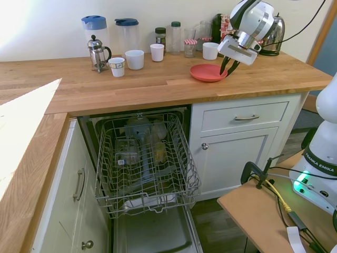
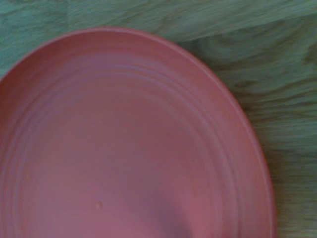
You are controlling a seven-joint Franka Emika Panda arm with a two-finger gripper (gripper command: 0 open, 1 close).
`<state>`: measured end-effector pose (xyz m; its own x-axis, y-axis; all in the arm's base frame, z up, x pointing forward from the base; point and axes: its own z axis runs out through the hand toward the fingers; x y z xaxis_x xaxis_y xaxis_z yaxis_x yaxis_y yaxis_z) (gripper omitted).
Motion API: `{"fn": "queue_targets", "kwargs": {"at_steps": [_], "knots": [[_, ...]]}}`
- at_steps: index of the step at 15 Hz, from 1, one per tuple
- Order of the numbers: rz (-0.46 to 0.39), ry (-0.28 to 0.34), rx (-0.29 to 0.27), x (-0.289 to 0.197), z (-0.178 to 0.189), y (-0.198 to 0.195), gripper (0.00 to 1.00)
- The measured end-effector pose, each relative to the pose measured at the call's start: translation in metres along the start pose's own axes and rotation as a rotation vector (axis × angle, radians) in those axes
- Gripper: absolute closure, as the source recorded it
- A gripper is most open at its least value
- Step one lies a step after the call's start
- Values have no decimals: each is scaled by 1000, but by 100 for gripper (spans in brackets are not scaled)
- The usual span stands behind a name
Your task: Put the plate in the dishwasher
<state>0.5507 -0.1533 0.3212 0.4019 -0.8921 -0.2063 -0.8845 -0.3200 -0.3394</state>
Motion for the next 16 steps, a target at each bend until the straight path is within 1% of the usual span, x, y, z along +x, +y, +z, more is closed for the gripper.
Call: {"fn": "queue_targets", "kwargs": {"at_steps": [3, 5, 7, 9, 10, 11, 13, 16], "knots": [[8, -8, 12, 4, 1, 3, 100], [7, -17, 34, 4, 1, 3, 100], [-13, -27, 50, 4, 1, 3, 100], [-34, -39, 52, 0, 0, 0, 100], [-50, -40, 53, -3, -3, -5, 100], [-85, -36, 51, -9, -10, -16, 100], [-163, -10, 47, -34, -41, -47, 100], [-265, 74, 21, -103, -123, -102, 100]]}}
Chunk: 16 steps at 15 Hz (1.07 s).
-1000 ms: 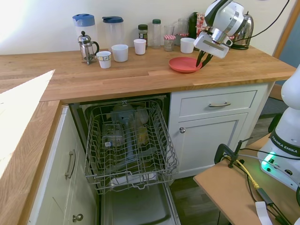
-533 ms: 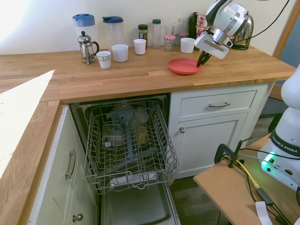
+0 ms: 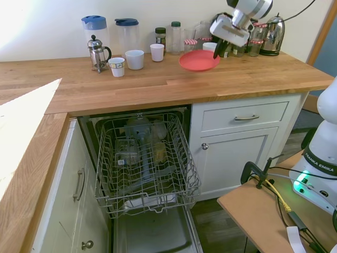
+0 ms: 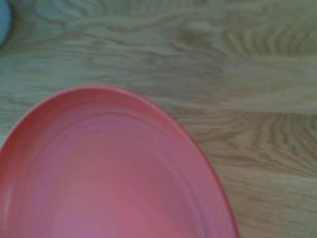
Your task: Put the plate in the dishwasher
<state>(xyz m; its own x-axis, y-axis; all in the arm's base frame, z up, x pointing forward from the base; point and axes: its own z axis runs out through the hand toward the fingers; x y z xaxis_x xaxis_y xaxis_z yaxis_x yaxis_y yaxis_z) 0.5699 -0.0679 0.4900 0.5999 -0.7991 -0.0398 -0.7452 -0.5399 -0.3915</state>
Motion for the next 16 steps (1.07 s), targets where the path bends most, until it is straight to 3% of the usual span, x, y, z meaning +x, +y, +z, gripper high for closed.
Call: {"fn": "queue_targets", "kwargs": {"at_steps": [3, 5, 8, 10, 13, 16], "knots": [[-127, 90, -41, -82, -57, -80, 100], [-219, 155, -98, -144, -50, -121, 100], [-372, 276, -205, -252, -17, -151, 100], [-486, 343, -251, -343, 7, -145, 100], [-655, 486, -301, -477, 73, -89, 100], [-812, 655, -307, -550, 144, -38, 100]]}}
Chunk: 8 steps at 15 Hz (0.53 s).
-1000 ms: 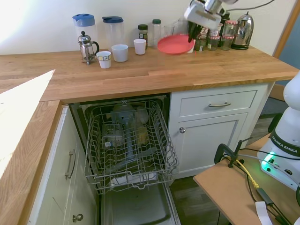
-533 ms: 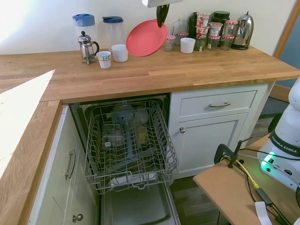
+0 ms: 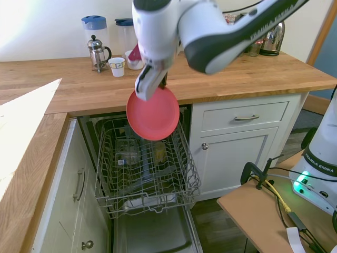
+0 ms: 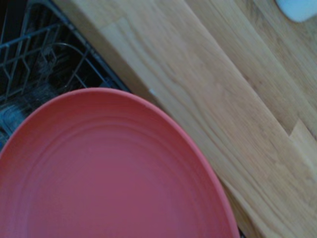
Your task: Put the plate in the dishwasher
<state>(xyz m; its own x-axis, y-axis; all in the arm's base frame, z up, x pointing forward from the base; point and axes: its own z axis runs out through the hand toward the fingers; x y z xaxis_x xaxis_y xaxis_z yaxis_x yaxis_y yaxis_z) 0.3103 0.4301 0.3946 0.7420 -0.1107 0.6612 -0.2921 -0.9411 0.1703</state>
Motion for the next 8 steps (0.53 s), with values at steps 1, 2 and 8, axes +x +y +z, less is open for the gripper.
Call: {"fn": "queue_targets", "kwargs": {"at_steps": [1, 2, 8], "knots": [[-36, 67, -6, -23, 1, -13, 100], [-74, 144, -13, -42, 0, -27, 100], [-264, 455, -82, -146, 50, -113, 100]]}}
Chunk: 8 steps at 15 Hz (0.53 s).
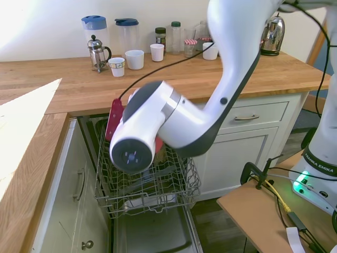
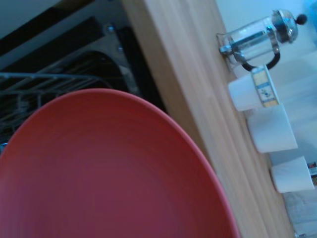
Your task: Put the plate in the dishwasher
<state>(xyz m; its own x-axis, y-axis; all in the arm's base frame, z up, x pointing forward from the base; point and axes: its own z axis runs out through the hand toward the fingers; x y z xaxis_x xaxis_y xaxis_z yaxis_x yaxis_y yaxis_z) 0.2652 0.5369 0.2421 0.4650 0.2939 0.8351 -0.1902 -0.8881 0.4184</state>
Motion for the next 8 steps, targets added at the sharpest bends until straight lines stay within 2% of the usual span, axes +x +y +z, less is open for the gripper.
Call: {"fn": "queue_targets", "kwargs": {"at_steps": [2, 8], "knots": [[-9, -13, -19, -10, 13, -18, 100], [-33, -92, -40, -37, 50, -32, 100]]}}
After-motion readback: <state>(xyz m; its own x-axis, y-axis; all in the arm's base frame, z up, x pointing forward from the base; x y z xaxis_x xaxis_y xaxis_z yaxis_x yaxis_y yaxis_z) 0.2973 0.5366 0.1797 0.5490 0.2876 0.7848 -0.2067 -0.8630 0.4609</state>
